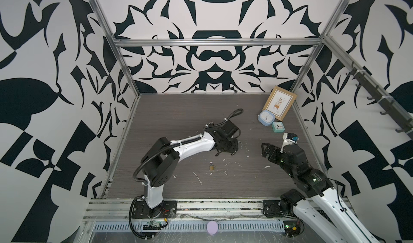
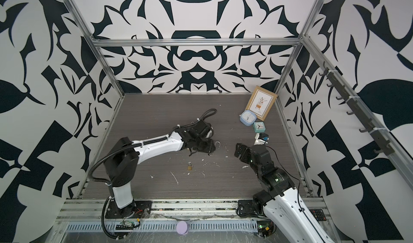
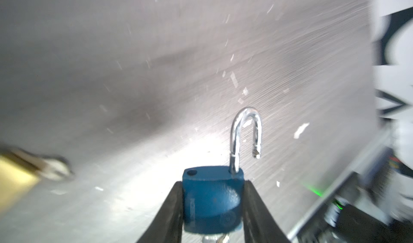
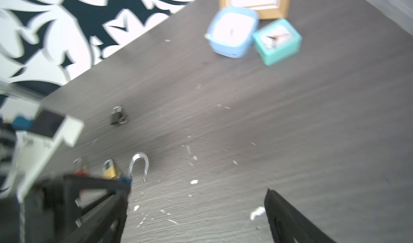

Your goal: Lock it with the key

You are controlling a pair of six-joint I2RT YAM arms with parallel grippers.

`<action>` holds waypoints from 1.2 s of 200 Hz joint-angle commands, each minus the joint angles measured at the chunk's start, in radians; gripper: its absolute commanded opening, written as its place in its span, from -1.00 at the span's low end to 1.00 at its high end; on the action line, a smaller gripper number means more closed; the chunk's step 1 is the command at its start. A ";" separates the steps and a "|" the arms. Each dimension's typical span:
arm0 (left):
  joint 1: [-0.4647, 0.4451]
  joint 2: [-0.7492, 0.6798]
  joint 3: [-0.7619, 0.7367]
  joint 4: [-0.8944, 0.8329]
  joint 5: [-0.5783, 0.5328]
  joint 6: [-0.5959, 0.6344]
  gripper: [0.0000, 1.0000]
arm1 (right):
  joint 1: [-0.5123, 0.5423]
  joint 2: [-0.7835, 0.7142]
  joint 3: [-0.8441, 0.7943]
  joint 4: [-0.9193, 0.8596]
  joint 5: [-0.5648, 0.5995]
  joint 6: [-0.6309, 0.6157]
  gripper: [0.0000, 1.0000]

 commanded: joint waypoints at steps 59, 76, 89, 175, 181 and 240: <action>0.295 -0.284 -0.168 0.114 0.393 0.733 -1.00 | -0.004 0.323 0.286 0.173 -0.473 -0.082 0.95; 0.296 -0.341 -0.222 0.150 0.393 0.839 -0.98 | -0.003 0.389 0.305 0.253 -0.594 -0.104 0.92; 0.298 -0.379 -0.288 0.233 0.388 0.893 -0.99 | -0.003 0.426 0.305 0.311 -0.690 -0.126 0.91; 0.282 -0.582 -0.515 0.374 0.307 1.119 -1.00 | 0.081 0.319 0.127 0.395 -0.861 -0.224 0.89; 0.275 -0.591 -0.522 0.362 0.306 1.143 -1.00 | 0.098 0.311 0.115 0.382 -0.831 -0.235 0.88; 0.198 -0.624 -0.514 0.214 0.295 1.268 -1.00 | 0.229 0.308 0.030 0.433 -0.673 -0.257 0.82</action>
